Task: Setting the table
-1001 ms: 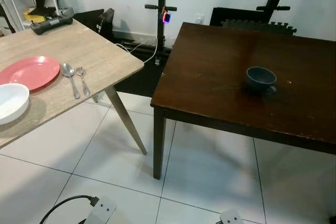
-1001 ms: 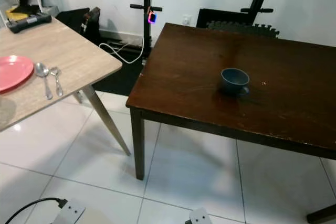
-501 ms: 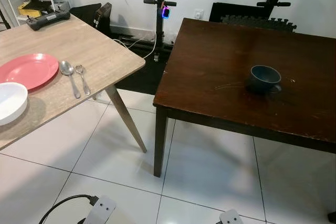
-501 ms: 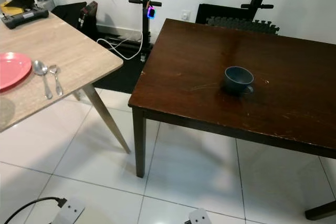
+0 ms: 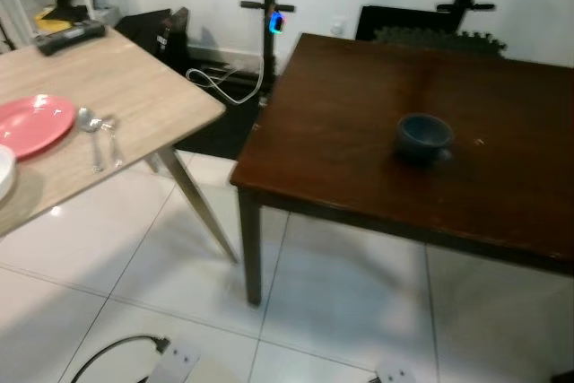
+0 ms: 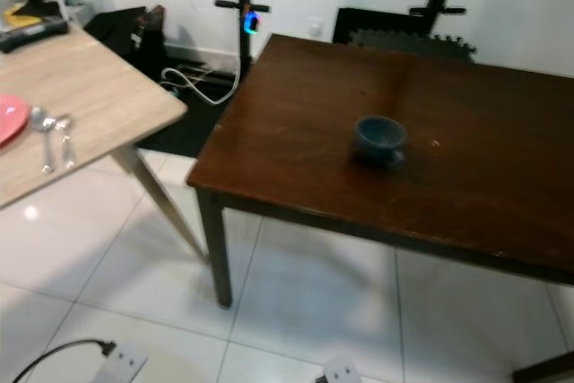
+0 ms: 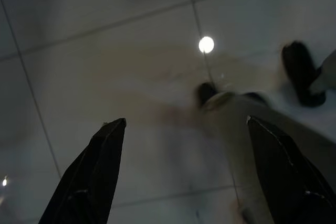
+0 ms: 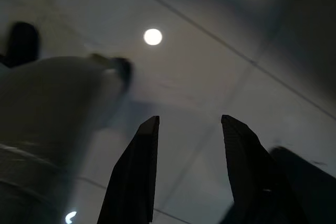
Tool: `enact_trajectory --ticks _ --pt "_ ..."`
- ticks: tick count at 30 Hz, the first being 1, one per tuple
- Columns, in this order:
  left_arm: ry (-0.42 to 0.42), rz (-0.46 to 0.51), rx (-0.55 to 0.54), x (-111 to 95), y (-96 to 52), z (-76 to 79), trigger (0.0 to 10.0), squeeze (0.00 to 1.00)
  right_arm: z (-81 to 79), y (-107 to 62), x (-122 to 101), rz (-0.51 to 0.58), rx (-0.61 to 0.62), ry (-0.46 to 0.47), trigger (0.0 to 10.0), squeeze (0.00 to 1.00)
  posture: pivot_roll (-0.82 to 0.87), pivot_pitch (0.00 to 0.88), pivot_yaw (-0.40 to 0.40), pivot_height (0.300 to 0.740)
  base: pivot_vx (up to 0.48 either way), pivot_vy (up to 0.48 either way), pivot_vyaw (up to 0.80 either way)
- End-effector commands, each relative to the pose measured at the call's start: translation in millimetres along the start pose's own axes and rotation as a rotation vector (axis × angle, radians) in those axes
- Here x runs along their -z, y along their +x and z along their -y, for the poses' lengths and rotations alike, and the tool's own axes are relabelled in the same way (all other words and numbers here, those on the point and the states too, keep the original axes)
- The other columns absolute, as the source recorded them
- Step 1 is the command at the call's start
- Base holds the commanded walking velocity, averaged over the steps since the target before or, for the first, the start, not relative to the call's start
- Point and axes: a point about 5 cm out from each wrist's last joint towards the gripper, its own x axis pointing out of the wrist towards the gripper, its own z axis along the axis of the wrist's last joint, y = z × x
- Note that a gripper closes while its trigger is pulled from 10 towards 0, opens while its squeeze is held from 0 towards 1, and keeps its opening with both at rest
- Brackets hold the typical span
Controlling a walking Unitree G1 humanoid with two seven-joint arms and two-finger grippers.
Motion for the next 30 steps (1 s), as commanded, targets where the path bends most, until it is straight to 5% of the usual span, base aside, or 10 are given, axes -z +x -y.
enact_trajectory --ticks 1,22,28,30 --pt "0.004 -0.039 -0.001 11.2 -3.3 -1.5 10.0 0.00 -8.4 -0.2 2.8 -0.010 -0.019 0.009 10.0 0.00 -0.04 0.026 0.051 0.740 0.000 -0.311 0.00" --pt "-0.017 -0.029 -0.007 10.0 -3.0 -1.8 10.0 0.00 -9.6 -0.7 2.9 0.007 -0.020 0.021 10.0 0.00 -0.04 0.030 0.052 0.740 0.000 0.000 0.00" --pt "-0.060 0.039 -0.047 -2.1 -1.6 -7.8 10.0 0.00 0.2 2.6 -20.3 0.115 0.050 0.197 10.0 0.00 -0.05 0.034 0.052 0.740 0.000 0.000 0.00" --pt "-0.035 0.292 -0.056 -46.7 -3.2 -17.4 10.0 0.00 26.6 2.1 -61.4 0.319 0.178 0.383 10.0 0.00 -0.04 0.042 0.047 0.740 0.000 0.000 0.00"
